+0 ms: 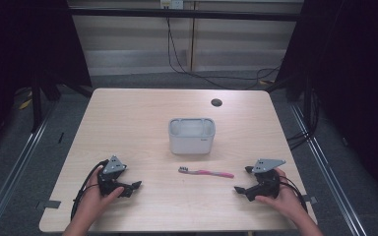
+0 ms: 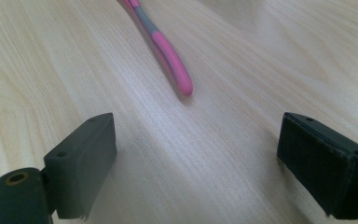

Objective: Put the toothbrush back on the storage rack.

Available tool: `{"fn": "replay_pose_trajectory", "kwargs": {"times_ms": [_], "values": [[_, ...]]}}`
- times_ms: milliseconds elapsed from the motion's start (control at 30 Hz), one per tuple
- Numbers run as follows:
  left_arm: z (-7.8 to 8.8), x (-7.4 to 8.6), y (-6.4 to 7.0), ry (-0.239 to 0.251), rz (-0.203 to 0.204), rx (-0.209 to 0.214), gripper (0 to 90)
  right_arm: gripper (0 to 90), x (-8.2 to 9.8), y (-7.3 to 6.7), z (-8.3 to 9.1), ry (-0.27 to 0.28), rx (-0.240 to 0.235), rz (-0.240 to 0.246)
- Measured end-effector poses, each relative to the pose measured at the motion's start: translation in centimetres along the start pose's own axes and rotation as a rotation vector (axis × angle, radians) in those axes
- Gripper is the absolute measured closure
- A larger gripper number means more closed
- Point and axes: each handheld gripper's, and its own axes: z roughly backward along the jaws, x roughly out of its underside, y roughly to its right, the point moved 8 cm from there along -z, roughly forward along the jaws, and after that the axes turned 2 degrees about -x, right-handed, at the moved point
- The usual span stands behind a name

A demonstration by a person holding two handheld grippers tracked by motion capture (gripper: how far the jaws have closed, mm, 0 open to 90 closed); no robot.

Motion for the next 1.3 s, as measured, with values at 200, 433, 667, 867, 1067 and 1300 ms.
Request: {"fn": "replay_pose_trajectory", "kwargs": {"times_ms": [200,433,667,867,1067,1300], "values": [[0.0,0.0,0.0,0.000,0.007,0.003,14.2,11.6,0.0,0.0,0.0,-0.001,0.007,-0.010],[0.0,0.0,0.0,-0.002,0.010,0.001,13.7,23.1,-0.9,0.1,0.6,-0.184,-0.002,-0.037],[0.0,0.0,0.0,-0.001,0.011,0.003,13.1,25.8,-3.5,-0.2,0.7,-0.326,-0.018,0.019],[0.0,0.0,0.0,-0.001,0.011,0.003,13.1,28.5,-5.9,-1.5,-0.6,-0.387,-0.036,0.121],[0.0,0.0,0.0,-0.001,0.011,0.003,13.1,31.3,-7.1,-2.1,-1.9,-0.437,-0.052,0.187],[0.0,0.0,0.0,-0.001,0.012,0.003,13.0,35.3,-8.8,-2.8,-3.3,-0.486,-0.060,0.252]]}}
